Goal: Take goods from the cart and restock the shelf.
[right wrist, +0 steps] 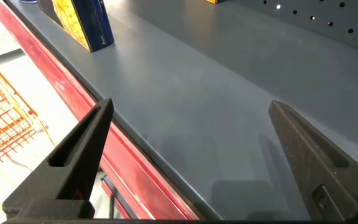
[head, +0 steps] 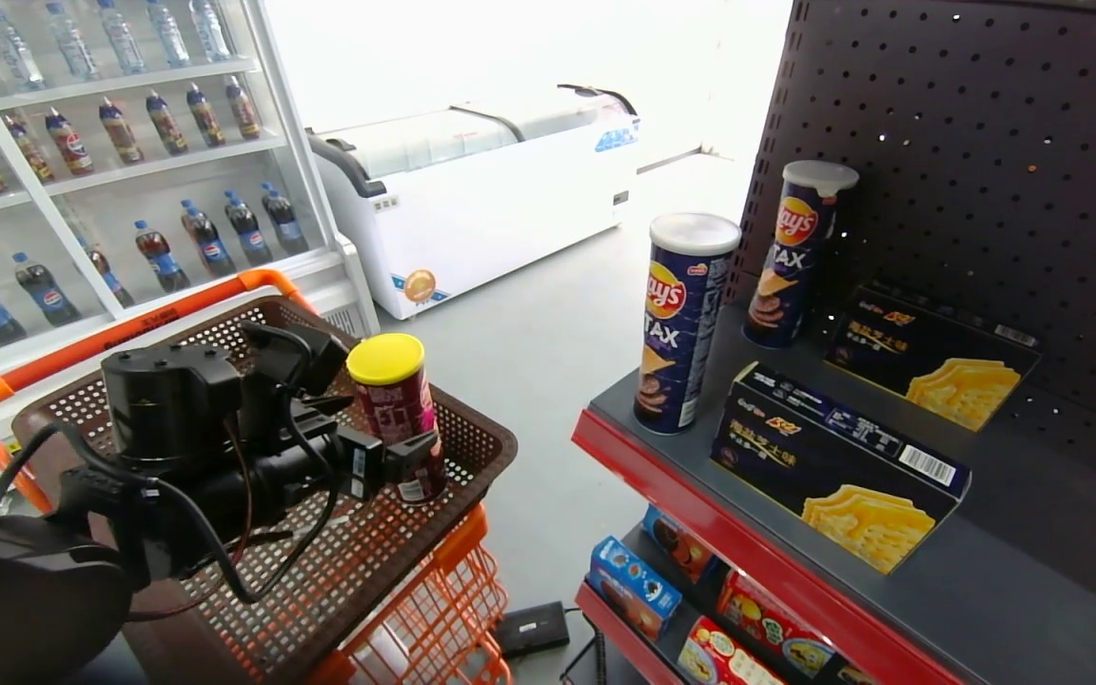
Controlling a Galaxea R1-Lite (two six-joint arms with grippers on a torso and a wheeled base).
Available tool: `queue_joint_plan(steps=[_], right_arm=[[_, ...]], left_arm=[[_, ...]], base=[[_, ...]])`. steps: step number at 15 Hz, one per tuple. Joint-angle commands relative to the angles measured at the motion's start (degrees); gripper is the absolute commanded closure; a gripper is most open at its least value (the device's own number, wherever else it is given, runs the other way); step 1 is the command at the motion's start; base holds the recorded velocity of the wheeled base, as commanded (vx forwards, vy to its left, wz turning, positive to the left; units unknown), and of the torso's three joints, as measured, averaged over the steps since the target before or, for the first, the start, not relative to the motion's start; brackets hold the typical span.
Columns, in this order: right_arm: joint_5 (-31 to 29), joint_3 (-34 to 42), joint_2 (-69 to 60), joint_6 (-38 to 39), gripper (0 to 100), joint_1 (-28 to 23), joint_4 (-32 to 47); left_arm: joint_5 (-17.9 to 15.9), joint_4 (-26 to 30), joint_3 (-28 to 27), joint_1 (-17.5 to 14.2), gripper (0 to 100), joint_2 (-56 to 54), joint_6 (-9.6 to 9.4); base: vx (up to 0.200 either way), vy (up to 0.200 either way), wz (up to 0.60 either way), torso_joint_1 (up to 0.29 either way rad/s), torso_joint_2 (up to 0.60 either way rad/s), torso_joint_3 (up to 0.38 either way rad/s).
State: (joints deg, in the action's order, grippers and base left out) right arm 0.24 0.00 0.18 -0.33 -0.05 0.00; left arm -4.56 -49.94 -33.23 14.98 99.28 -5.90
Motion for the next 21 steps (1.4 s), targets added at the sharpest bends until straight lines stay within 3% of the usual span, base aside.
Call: queue_joint_plan(steps=[1, 6, 17, 18, 19, 21], right_arm=[[0.0, 0.0, 0.1, 0.0, 0, 0.0, 0.0], [0.0, 0.0, 0.1, 0.0, 0, 0.0, 0.0], [0.0, 0.0, 0.1, 0.0, 0, 0.0, 0.0], [0.0, 0.0, 0.1, 0.0, 0, 0.0, 0.0], [0.0, 0.0, 0.1, 0.0, 0, 0.0, 0.0], [0.0, 0.0, 0.1, 0.0, 0, 0.0, 0.0]], left_arm=[[0.1, -2.2, -1.3, 0.0, 0, 4.6, 0.01], [0.1, -10.0, -4.3, -0.1, 0, 10.3, 0.10], [1.0, -10.5, -3.4, -0.6, 0, 11.5, 0.19], [1.0, -11.1, -3.0, -0.6, 100, 11.5, 0.19], [1.8, -11.7, -2.4, -0.5, 100, 11.6, 0.10], [7.5, -11.3, -1.1, 0.0, 100, 11.7, 0.01]], base=[[0.000, 0.000, 0.00, 0.000, 0.00, 0.000], [0.000, 0.000, 0.00, 0.000, 0.00, 0.000], [0.000, 0.000, 0.00, 0.000, 0.00, 0.000], [0.000, 0.000, 0.00, 0.000, 0.00, 0.000], [0.000, 0.000, 0.00, 0.000, 0.00, 0.000], [0.000, 0.000, 0.00, 0.000, 0.00, 0.000]])
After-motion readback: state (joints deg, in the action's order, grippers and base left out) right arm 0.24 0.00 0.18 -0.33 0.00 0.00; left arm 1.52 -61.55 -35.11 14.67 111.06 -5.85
